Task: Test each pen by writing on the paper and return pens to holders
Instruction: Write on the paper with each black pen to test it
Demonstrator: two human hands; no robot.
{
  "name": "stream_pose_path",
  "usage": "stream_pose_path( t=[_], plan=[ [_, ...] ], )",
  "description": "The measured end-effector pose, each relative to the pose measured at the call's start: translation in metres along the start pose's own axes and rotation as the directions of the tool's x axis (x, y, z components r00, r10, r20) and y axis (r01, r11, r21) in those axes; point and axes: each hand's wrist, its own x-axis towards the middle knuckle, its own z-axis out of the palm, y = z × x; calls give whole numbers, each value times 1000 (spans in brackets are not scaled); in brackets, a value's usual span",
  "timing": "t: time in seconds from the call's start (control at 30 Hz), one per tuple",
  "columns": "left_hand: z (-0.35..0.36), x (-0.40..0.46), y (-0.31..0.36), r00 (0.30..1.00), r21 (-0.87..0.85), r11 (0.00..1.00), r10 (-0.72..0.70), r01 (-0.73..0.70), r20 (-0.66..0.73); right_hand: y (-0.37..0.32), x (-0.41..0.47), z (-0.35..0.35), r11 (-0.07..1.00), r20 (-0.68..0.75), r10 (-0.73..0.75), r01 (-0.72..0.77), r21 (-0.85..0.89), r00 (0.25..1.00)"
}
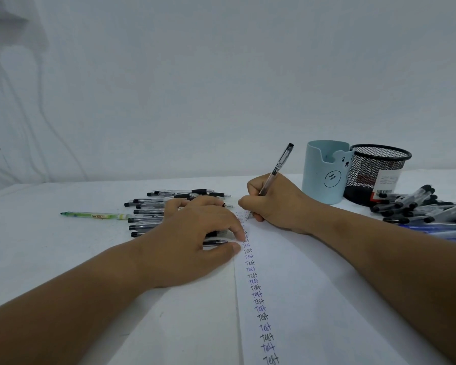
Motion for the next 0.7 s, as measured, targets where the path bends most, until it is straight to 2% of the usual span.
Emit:
stream_pose_path(
  t=[0.2,0.7],
  plan=[
    [1,0,1,1000,5,1000,4,-4,-7,1,1,1,998,-7,-36,35,-50,999],
    [-2,-1,2,1000,28,1000,12,-12,10,6,6,0,998,7,-49,49,-48,999]
  ],
)
